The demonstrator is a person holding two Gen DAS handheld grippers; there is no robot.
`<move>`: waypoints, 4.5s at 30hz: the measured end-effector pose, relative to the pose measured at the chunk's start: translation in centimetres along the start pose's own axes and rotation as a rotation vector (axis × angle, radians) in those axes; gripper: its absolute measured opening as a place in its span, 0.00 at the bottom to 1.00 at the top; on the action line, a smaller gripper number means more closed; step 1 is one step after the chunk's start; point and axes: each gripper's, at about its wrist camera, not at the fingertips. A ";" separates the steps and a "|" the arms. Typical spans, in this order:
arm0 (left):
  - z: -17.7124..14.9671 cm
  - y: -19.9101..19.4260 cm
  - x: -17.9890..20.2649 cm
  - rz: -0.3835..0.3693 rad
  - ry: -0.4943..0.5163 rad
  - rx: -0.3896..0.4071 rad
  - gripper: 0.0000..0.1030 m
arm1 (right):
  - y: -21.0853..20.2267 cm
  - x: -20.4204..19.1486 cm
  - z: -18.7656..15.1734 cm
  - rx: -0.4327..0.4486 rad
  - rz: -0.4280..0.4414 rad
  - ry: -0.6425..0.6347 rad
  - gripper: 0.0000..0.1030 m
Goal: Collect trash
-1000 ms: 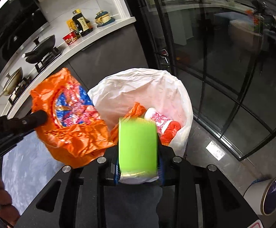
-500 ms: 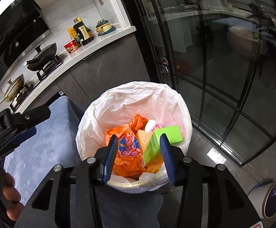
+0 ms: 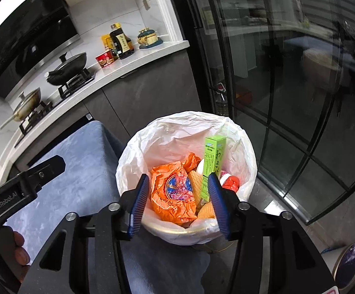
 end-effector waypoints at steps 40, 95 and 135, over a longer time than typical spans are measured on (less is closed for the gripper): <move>-5.0 0.3 4.0 0.071 0.046 -0.140 0.90 | -4.0 1.5 -1.0 -0.012 -0.157 -0.193 0.94; -5.7 1.8 5.1 0.132 0.043 -0.142 0.90 | -2.5 3.6 -1.5 -0.035 -0.242 -0.217 0.94; -6.8 2.4 5.7 0.131 0.056 -0.174 0.90 | -2.0 4.1 -1.7 -0.048 -0.241 -0.188 0.94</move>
Point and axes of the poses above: each gripper's, at about its wrist camera, not at the fingertips, and y roughly the way its jaws point, x to its right, z to its top, and after that the axes turned 10 degrees about -x, right-handed
